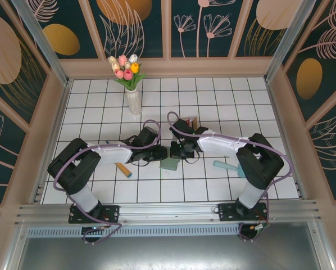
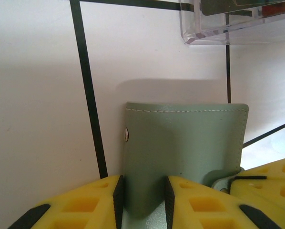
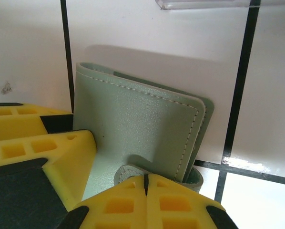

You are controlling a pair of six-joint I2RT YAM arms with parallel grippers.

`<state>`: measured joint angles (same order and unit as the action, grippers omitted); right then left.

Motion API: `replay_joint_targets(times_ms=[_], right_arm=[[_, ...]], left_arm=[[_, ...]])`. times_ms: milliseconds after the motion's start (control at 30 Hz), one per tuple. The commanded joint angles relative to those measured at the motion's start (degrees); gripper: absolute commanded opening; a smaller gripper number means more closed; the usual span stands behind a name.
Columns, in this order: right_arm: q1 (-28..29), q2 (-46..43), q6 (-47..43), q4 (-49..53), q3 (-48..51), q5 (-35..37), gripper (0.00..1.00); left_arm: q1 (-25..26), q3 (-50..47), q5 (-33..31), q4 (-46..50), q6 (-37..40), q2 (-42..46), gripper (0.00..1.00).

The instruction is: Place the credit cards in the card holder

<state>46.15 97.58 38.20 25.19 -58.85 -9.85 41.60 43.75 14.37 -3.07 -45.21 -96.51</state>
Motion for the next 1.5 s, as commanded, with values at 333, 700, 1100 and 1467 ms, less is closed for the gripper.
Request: replay_joint_targets(times_ms=[333, 700, 1100, 1467], right_arm=[[0.76, 3.43, -1.00, 1.30, -1.03, 0.38, 0.04], [2.90, 5.11, 2.05, 1.70, -2.96, 2.94, 0.05], [5.35, 20.65, 7.16, 18.45, -17.16, 9.50, 0.01], [8.36, 32.75, 7.02, 24.34, -25.31, 9.70, 0.01]], left_arm=[[-0.09, 0.11, 0.48, -0.18, -0.17, -1.32, 0.31], [-0.06, -0.59, 0.87, -1.36, -0.84, -1.31, 0.27], [-0.07, -5.54, 2.52, -7.17, -4.05, 0.07, 0.22], [-0.08, -11.66, -3.07, -11.40, -7.87, 5.01, 0.23]])
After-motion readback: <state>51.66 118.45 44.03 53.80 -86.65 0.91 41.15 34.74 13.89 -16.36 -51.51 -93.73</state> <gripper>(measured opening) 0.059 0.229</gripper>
